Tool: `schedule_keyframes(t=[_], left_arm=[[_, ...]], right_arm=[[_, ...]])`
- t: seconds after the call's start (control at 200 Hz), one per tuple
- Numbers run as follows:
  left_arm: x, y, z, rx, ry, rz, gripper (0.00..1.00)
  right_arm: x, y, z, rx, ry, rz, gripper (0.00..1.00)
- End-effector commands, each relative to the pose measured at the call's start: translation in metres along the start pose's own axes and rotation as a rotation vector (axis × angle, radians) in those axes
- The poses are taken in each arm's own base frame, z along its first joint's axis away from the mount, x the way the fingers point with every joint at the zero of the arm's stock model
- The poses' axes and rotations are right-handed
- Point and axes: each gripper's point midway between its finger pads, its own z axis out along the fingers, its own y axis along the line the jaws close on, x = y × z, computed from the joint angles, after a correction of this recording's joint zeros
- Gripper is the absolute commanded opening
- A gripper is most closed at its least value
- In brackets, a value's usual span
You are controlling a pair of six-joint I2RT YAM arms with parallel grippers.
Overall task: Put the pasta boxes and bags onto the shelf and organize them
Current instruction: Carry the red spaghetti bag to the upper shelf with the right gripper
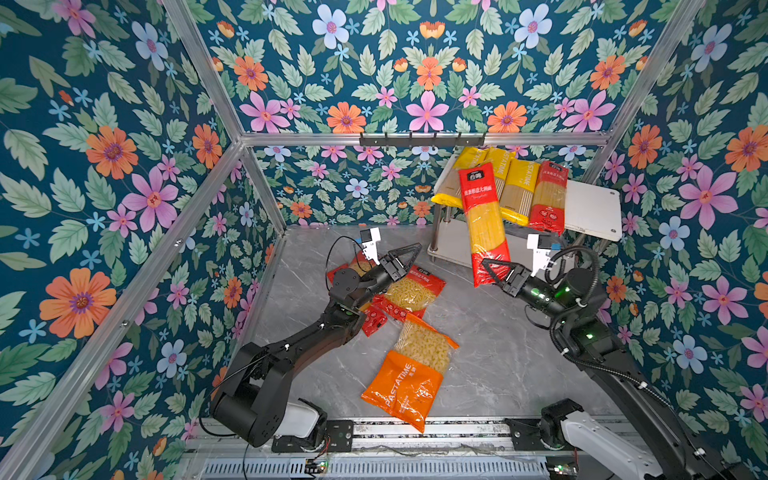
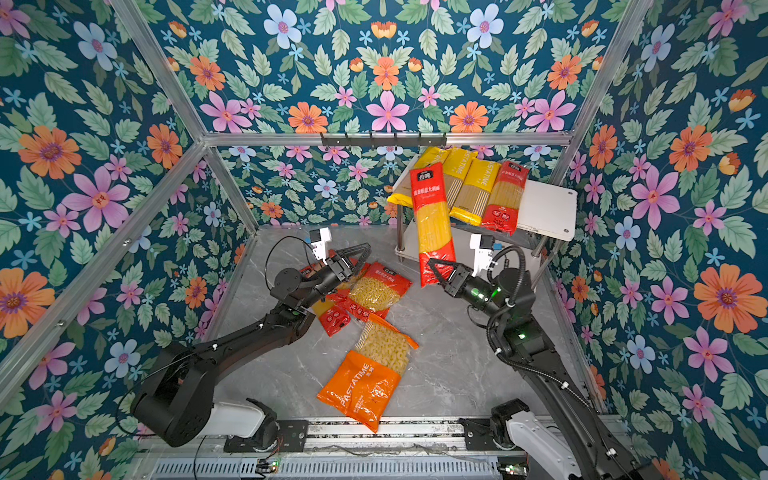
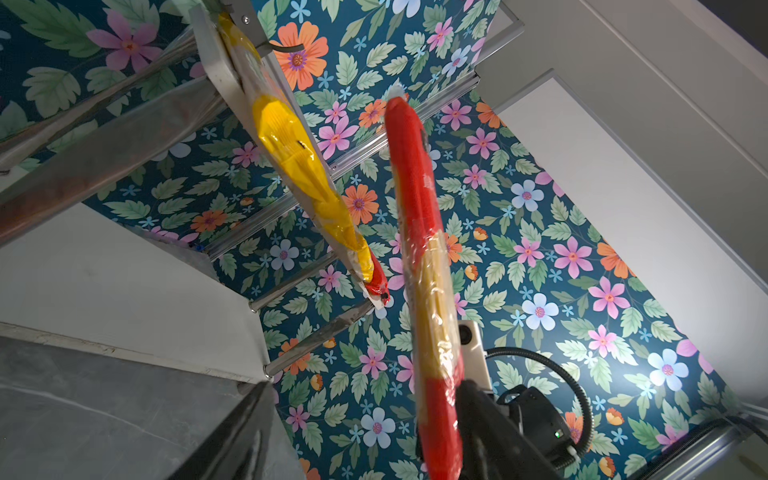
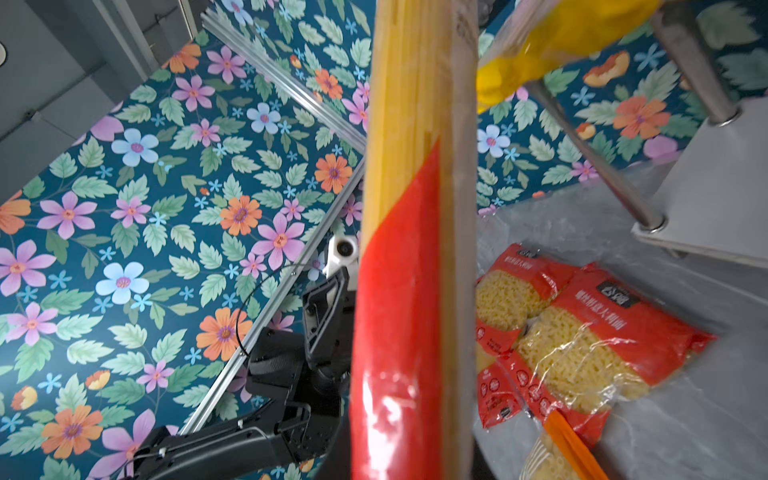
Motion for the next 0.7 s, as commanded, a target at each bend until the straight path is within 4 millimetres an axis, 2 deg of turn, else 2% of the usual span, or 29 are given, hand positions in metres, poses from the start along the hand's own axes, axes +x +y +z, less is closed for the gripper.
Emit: schedule_keyframes(t=[0.0,0.175,0.295,0.395,0.53,0.565,0.69], left_arm=[[0.003,0.001,-0.005,0.000,0.004,0.022,0.71],[0.015,0.022,-0.015,-0.055,0.016,-0.007,0.71],[0.026,0.037,-0.021,-0.070,0.033,-0.057,0.71],[0.031,0.045,-0.025,-0.087,0.041,-0.078,0.71],[0.034,0.049,-0.028,-0.099,0.041,-0.084,0.71],[0.034,0.050,-0.028,-0.101,0.041,-0.083,0.71],[0.036,0.053,-0.030,-0.110,0.039,-0.086,0.70]], right_arm=[[-0.048,0.027,-0.024,-0.033,-0.114,-0.115,0.00],[-0.116,0.012,-0.067,0.098,-0.215,-0.015,0.00],[-0.159,-0.017,-0.097,0.168,-0.299,0.138,0.00],[-0.175,-0.031,-0.103,0.237,-0.322,0.149,0.00],[-0.194,-0.045,-0.098,0.250,-0.309,0.195,0.00],[-0.202,-0.053,-0.106,0.275,-0.335,0.204,0.00],[-0.206,-0.066,-0.106,0.300,-0.320,0.227,0.00]])
